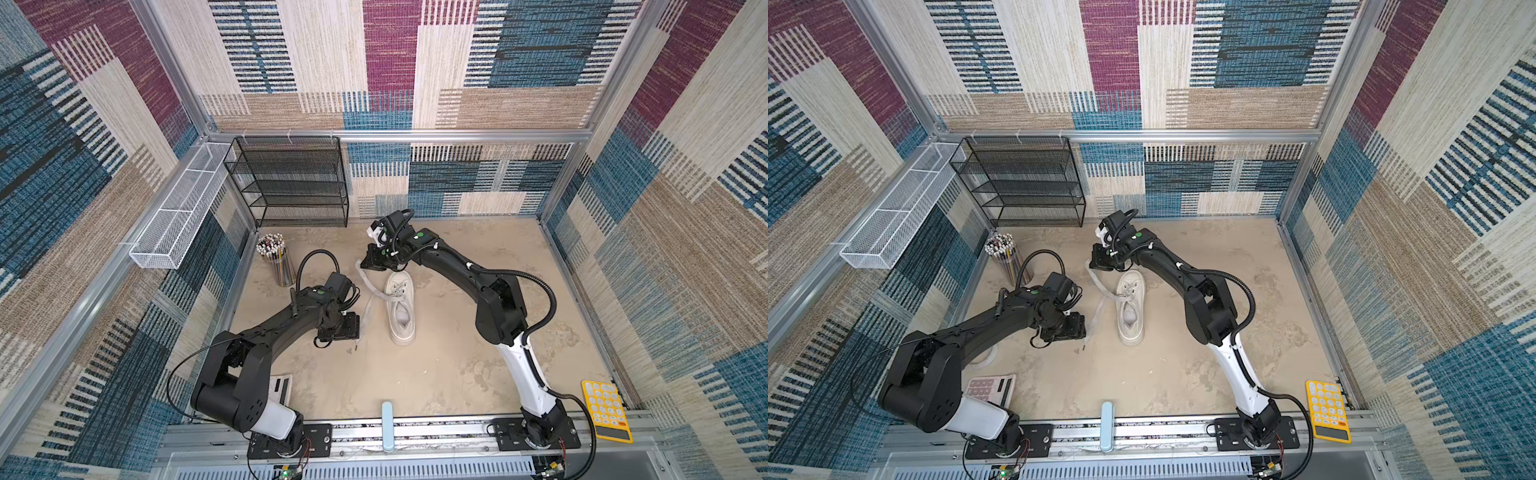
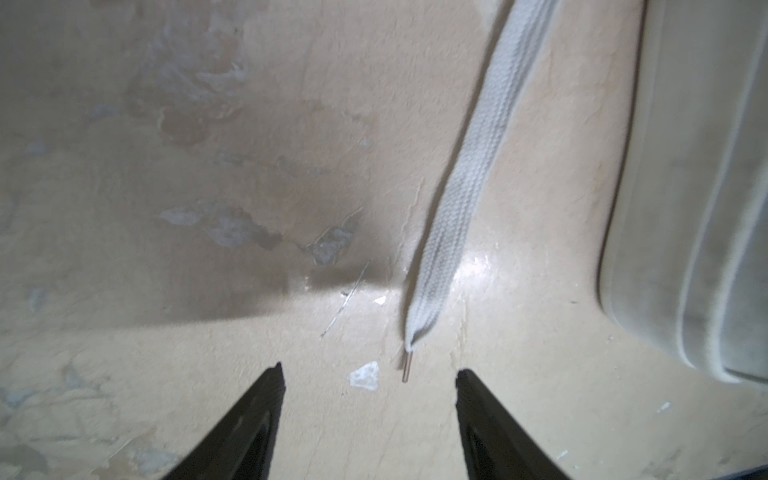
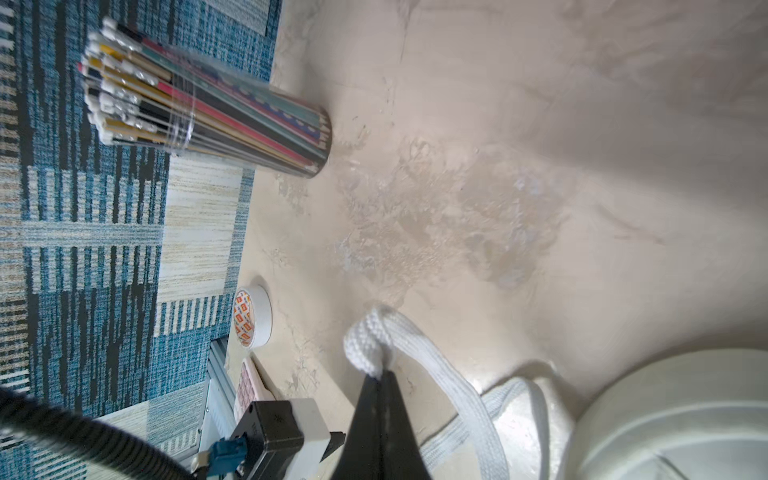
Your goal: Tie the shoes
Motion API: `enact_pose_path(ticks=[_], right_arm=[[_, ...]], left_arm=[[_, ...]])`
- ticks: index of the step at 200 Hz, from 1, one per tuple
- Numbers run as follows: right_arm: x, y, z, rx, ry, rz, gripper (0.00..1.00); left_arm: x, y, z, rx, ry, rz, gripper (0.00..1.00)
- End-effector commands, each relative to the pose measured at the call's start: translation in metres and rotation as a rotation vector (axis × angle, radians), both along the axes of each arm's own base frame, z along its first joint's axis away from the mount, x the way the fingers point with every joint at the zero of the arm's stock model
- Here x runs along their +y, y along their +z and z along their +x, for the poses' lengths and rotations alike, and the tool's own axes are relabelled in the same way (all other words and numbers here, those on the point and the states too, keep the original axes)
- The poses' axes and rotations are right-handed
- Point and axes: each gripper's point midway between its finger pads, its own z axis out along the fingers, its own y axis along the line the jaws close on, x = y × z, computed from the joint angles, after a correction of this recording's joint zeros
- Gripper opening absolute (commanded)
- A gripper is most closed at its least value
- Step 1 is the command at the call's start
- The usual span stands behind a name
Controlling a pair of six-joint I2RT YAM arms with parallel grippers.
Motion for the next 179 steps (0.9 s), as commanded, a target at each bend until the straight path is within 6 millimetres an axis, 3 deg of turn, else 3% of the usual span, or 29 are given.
enact_pose_path(ticks=[1,42,66,98,139,152,167,179], right_arm=[[-0.004,0.036,-0.002,-0.092,-0.001,0.023,0.00],[-0.023,0.084,-0.002,-0.217,-0.040,0.015,0.00],[-0.031,0.095,0.004,-0.253,-0.070,0.001,0.00],[-0.036,0.077,0.019,-0.231,-0.079,-0.013,0.00],[-0.023,0.011,0.031,-0.129,-0.011,-0.062,0.00],[-0.019,-0.004,0.032,-0.103,0.018,-0.072,0.09],[-0.020,-0.015,0.032,-0.078,0.024,-0.104,0.40],[-0.023,-0.010,0.032,-0.080,0.027,-0.109,0.52]], left_arm=[[-0.003,0.002,0.001,0.004,0.016,-0.017,0.69],[-0.006,0.000,0.006,0.014,0.006,-0.019,0.68],[-0.007,-0.001,0.006,0.020,0.006,-0.020,0.68],[-0.007,-0.001,0.006,0.016,0.008,-0.021,0.68],[-0.007,0.001,0.005,0.015,0.010,-0.027,0.67],[-0.007,0.001,0.005,0.015,0.015,-0.026,0.67],[-0.008,0.001,0.005,0.019,0.015,-0.031,0.67],[-0.009,0.000,0.005,0.024,0.017,-0.036,0.67]])
